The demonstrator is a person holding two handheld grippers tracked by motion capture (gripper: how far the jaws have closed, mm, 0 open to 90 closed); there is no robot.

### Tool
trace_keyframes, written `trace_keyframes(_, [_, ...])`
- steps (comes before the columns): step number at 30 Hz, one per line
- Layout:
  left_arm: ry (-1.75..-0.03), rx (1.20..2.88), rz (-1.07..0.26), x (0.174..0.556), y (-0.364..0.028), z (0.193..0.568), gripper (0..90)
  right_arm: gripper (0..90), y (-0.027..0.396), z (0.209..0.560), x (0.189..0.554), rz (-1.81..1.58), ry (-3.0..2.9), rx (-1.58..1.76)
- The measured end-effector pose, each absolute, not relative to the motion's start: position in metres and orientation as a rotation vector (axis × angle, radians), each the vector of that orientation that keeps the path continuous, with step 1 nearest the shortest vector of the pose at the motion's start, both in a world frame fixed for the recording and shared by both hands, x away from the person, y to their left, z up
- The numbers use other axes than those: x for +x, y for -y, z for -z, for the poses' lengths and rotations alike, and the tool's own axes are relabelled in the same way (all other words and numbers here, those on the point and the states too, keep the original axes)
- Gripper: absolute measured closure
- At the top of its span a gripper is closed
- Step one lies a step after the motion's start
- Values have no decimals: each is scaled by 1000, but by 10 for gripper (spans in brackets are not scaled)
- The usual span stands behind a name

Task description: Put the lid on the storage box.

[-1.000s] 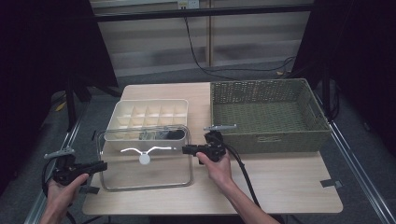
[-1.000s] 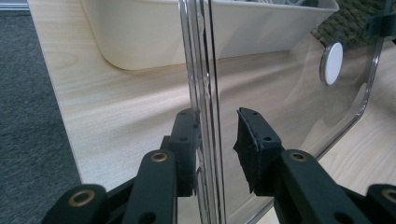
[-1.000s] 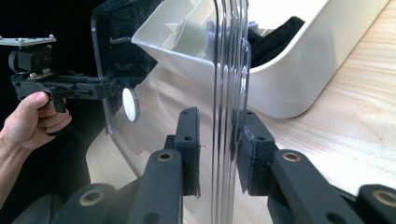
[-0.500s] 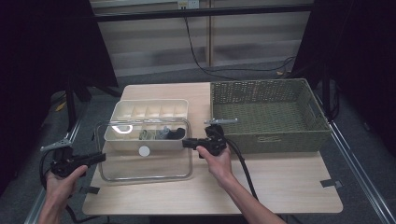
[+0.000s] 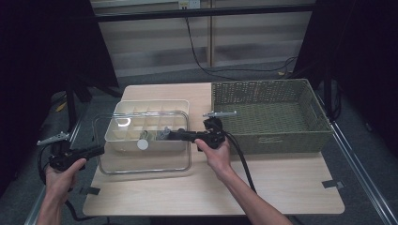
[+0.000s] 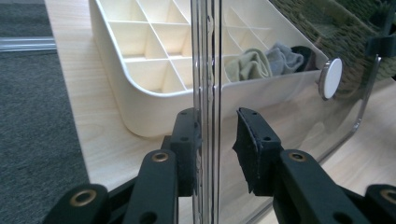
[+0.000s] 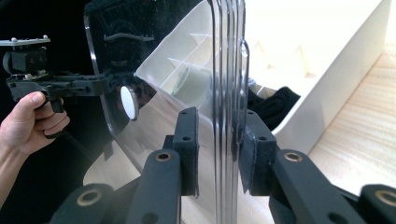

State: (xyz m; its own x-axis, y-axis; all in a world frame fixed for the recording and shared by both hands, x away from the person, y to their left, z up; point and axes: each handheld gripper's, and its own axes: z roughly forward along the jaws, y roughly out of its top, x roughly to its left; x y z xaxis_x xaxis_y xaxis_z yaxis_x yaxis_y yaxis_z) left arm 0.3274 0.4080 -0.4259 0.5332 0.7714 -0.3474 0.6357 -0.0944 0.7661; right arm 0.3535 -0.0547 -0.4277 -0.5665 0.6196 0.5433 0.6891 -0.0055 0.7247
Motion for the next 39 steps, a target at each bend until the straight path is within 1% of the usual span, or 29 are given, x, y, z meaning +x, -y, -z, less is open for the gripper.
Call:
trace_keyframes(18, [-1165,1845,-212,359,-397,411,676,708,58,416,373,1672,2173,-1473])
trace_keyframes(25, [-1151,1833,-243,370,-396,392,675,708,59,404,383,1704,2168,-1468])
trace_keyframes(39, [-1148,1821,-275,384,-398,374,673,708,56,387,399,1734,2161,-1470])
